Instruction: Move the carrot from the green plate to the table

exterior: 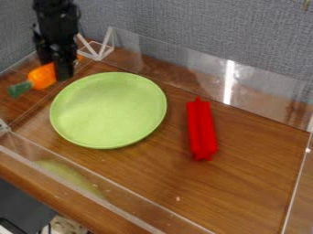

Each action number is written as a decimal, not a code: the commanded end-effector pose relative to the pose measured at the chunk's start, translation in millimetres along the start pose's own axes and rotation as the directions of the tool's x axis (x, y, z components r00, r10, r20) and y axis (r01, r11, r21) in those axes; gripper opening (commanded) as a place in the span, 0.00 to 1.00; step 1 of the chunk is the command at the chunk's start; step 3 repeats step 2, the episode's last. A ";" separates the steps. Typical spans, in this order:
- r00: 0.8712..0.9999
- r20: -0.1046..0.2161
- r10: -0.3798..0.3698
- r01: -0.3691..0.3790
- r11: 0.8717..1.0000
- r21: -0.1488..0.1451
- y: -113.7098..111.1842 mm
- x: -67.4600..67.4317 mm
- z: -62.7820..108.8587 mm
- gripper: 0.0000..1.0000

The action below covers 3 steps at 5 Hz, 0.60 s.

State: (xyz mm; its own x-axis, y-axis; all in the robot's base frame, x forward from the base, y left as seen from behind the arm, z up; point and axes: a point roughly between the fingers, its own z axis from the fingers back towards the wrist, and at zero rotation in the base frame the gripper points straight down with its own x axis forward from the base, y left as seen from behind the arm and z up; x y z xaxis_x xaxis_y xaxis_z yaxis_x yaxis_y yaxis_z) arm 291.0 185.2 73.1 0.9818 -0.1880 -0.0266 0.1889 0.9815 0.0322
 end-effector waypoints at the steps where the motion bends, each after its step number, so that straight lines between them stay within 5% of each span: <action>1: 0.999 0.032 0.026 -0.026 0.999 0.019 13.1 4.9 -6.6 0.00; 2: 0.999 0.032 0.016 -0.016 1.000 -0.003 13.0 16.9 -24.4 0.00; 3: 0.999 0.032 0.016 -0.016 1.000 -0.003 13.0 16.9 -24.4 0.00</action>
